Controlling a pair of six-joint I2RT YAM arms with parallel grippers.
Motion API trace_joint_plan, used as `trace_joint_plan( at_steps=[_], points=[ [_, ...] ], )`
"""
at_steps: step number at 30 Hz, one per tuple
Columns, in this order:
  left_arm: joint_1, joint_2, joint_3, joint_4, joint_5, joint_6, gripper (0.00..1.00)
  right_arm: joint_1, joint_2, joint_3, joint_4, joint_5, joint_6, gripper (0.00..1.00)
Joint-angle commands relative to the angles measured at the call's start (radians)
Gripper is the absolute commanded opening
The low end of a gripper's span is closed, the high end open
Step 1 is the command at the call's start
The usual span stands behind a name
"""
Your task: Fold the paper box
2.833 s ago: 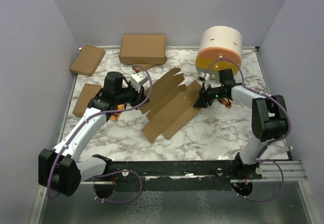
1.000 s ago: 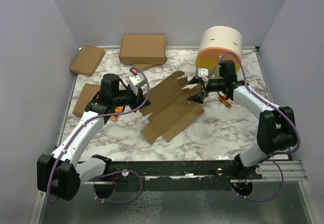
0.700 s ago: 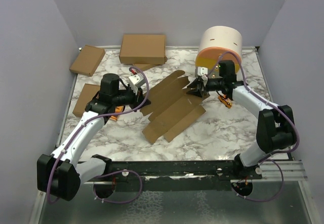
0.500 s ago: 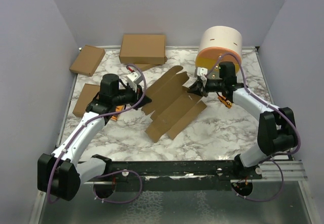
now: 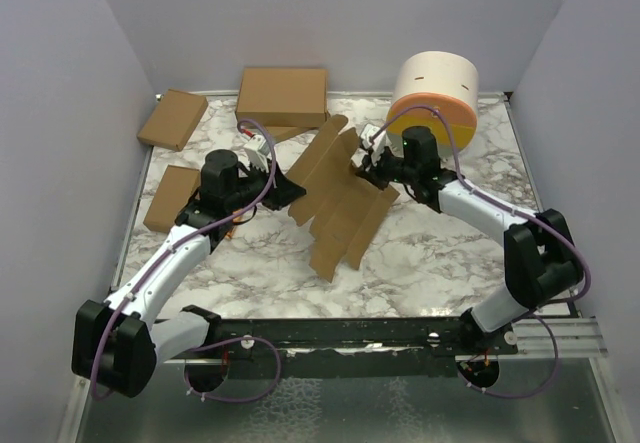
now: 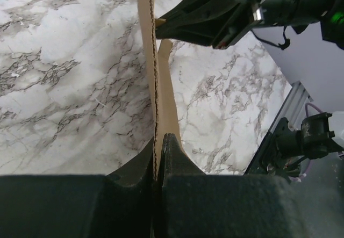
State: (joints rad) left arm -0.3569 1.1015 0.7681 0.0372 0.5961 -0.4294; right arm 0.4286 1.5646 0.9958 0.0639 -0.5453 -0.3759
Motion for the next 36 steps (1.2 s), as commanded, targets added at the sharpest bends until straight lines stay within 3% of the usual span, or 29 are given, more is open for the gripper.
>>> trace_joint_plan(
  at_steps=[1,5,8,12,17,20,23,25,28,32,36],
  points=[
    [-0.016,0.011,-0.001,0.115,-0.065,-0.040,0.00,0.101,0.025,0.030,0.007,0.035,0.069,0.05],
    [-0.016,0.018,-0.010,0.108,-0.065,-0.016,0.00,0.101,0.014,0.028,0.002,0.085,0.046,0.23],
    [-0.016,0.025,-0.010,0.093,-0.070,0.009,0.00,0.085,-0.033,0.015,-0.007,0.063,0.041,0.44],
    [-0.009,0.027,-0.012,0.086,-0.089,0.023,0.00,0.003,-0.132,0.014,-0.085,-0.135,0.009,0.65],
    [0.021,0.023,-0.025,0.139,-0.094,-0.025,0.00,-0.110,-0.205,0.046,-0.362,-0.513,-0.229,0.70],
    [0.045,0.021,-0.038,0.188,-0.093,-0.076,0.00,-0.117,-0.196,0.079,-0.662,-0.711,-0.470,0.70],
    [0.075,0.016,-0.062,0.246,-0.103,-0.160,0.00,-0.107,-0.172,0.062,-0.899,-0.808,-0.754,0.68],
    [0.088,0.006,-0.076,0.280,-0.113,-0.222,0.00,-0.059,-0.190,0.005,-0.863,-0.730,-0.792,0.68],
    [0.094,-0.007,-0.083,0.275,-0.156,-0.295,0.00,0.066,-0.273,-0.148,-0.591,-0.476,-0.605,0.75],
    [0.095,-0.023,-0.088,0.226,-0.202,-0.303,0.00,0.143,-0.274,-0.254,-0.405,-0.266,-0.534,0.77],
    [0.095,-0.039,-0.111,0.215,-0.226,-0.299,0.00,0.246,-0.248,-0.357,-0.180,-0.021,-0.492,0.88]
  ],
)
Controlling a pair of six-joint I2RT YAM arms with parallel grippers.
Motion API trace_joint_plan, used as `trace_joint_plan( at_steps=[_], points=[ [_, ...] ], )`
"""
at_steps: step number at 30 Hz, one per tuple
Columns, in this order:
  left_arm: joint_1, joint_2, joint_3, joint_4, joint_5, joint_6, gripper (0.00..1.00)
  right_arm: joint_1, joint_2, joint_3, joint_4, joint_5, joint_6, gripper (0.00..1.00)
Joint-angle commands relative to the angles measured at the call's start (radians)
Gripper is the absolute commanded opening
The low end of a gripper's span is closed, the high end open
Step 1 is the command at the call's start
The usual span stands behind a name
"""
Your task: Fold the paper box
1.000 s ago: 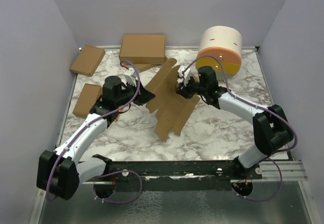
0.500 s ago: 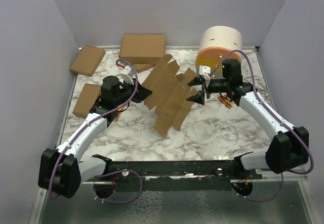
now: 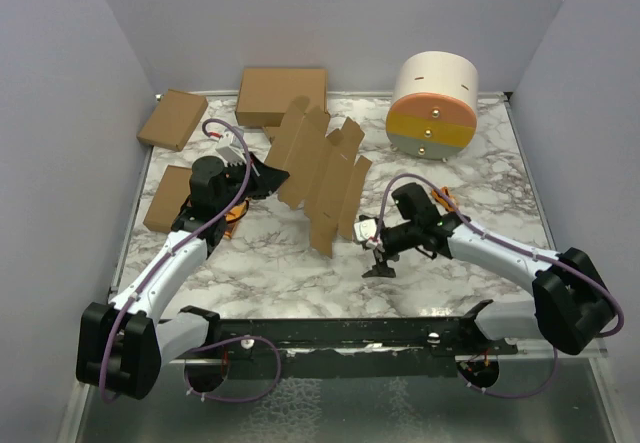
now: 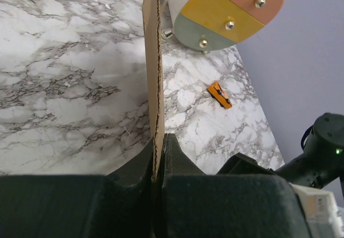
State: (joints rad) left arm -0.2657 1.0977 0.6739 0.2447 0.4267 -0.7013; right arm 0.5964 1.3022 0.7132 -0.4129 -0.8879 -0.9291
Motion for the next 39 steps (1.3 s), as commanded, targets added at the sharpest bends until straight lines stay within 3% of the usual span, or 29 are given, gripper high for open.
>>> trace_joint_plan(
  at_steps=[1,5,11,28,39],
  points=[
    [0.005,-0.036,-0.022,0.008,-0.056,-0.026,0.00,0.094,0.028,-0.082,0.342,0.362,0.076,0.89],
    [0.006,-0.042,-0.037,0.007,-0.053,-0.027,0.00,0.113,0.097,-0.088,0.518,0.479,0.172,0.89],
    [0.011,-0.044,-0.047,-0.006,-0.048,-0.016,0.00,0.130,0.194,-0.079,0.648,0.562,0.253,0.87],
    [0.029,-0.032,-0.059,0.002,0.011,0.002,0.00,0.143,0.250,-0.049,0.626,0.619,0.272,0.47],
    [0.049,-0.027,-0.035,-0.057,0.060,0.074,0.00,0.143,0.185,-0.033,0.557,0.584,0.282,0.29]
  ],
)
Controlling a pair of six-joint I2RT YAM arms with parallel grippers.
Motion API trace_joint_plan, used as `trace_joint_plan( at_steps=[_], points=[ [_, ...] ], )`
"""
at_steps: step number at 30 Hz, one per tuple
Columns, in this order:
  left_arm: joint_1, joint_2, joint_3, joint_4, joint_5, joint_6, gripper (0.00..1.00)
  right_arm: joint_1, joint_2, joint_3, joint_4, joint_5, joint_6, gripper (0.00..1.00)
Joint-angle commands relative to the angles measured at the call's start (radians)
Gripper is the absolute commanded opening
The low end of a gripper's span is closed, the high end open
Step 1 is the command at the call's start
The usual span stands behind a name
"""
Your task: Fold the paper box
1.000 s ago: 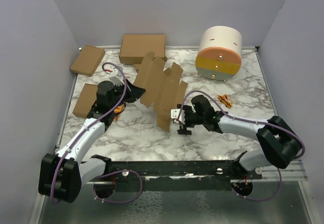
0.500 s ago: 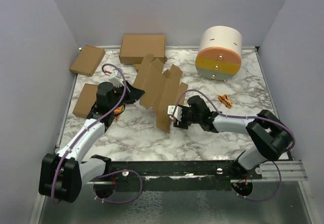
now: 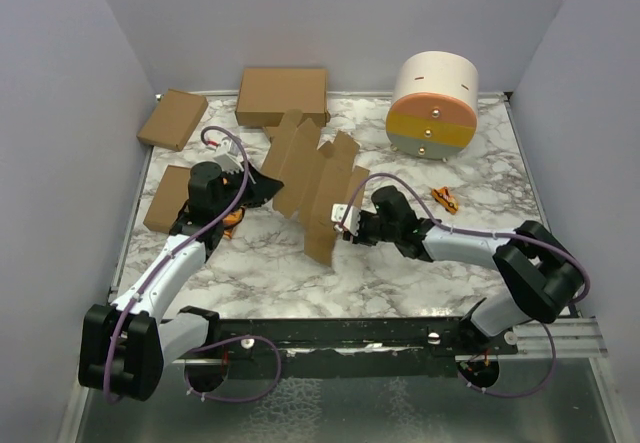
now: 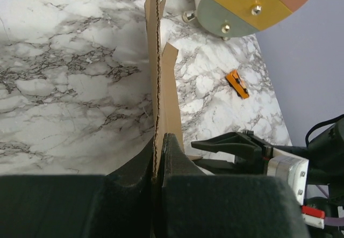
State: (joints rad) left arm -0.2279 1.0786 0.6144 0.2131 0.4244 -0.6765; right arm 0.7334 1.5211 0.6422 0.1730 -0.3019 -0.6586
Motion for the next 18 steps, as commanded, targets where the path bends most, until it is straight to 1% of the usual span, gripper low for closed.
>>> trace_joint_plan(
  at_steps=[1,6,8,14,18],
  points=[
    [0.013,-0.004,0.031,-0.034,0.071,0.060,0.00,0.006,-0.037,0.041,-0.035,-0.005,0.014,0.27],
    [0.018,0.007,0.055,-0.064,0.117,0.116,0.00,0.004,-0.029,0.067,-0.084,-0.050,0.035,0.16],
    [0.019,0.009,0.060,-0.066,0.136,0.138,0.00,0.004,-0.013,0.087,-0.122,-0.082,0.054,0.14],
    [0.024,0.021,0.074,-0.094,0.153,0.171,0.00,-0.001,0.067,0.169,-0.284,-0.151,0.082,0.14],
    [0.028,0.027,0.073,-0.095,0.152,0.173,0.00,-0.002,0.107,0.179,-0.308,-0.115,0.068,0.19]
  ],
)
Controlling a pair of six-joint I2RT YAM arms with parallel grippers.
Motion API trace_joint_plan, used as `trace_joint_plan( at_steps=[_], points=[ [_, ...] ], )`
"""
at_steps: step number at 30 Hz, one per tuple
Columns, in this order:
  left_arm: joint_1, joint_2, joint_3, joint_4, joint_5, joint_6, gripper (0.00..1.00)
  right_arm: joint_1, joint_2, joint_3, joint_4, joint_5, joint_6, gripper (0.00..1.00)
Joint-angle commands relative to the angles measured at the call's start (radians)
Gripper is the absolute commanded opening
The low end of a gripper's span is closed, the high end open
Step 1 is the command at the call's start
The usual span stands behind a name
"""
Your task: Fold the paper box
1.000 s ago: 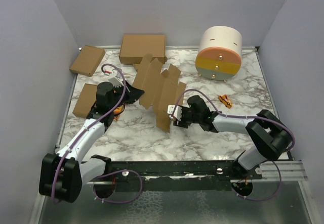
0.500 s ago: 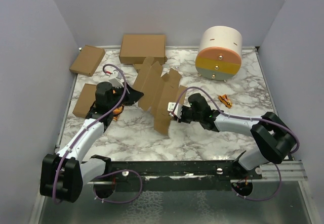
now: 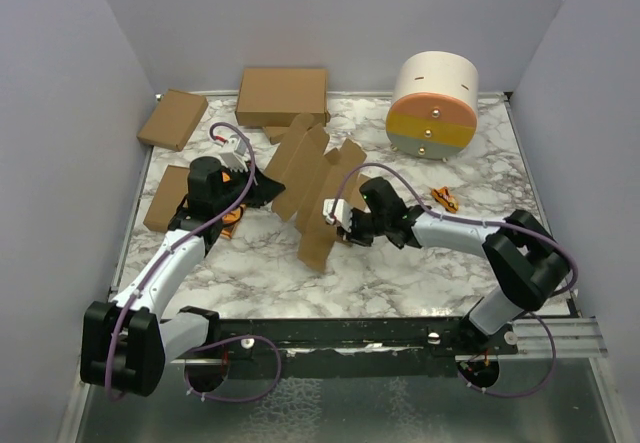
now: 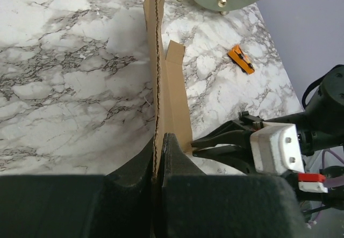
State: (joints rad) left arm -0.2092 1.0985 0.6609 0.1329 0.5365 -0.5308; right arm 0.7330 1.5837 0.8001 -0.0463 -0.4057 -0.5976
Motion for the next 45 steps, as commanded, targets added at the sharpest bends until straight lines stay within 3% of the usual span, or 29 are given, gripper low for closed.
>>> trace_joint_plan(
  at_steps=[1,8,13,27,31,36,42,45],
  points=[
    [0.011,0.007,0.026,-0.014,0.041,0.027,0.00,-0.001,0.054,0.024,-0.091,0.008,0.006,0.20],
    [0.018,0.011,0.028,-0.020,0.040,0.031,0.00,-0.003,0.073,0.034,-0.078,0.107,0.044,0.36],
    [0.021,0.013,0.026,-0.027,0.045,0.038,0.00,-0.031,0.021,0.050,-0.128,-0.036,0.039,0.49],
    [0.023,0.010,0.016,-0.023,0.060,0.035,0.00,-0.058,0.005,0.052,-0.120,-0.132,0.084,0.44],
    [0.024,0.013,0.016,-0.020,0.063,0.034,0.00,-0.058,0.017,0.054,-0.114,-0.085,0.102,0.43],
    [0.024,0.015,0.013,-0.015,0.066,0.032,0.00,-0.058,0.065,0.067,-0.120,0.019,0.104,0.31],
    [0.024,0.019,0.010,-0.007,0.072,0.027,0.00,-0.058,0.126,0.091,-0.150,0.068,0.107,0.32],
    [0.024,0.018,0.010,-0.006,0.072,0.025,0.00,-0.058,0.115,0.111,-0.170,0.063,0.115,0.39]
  ],
)
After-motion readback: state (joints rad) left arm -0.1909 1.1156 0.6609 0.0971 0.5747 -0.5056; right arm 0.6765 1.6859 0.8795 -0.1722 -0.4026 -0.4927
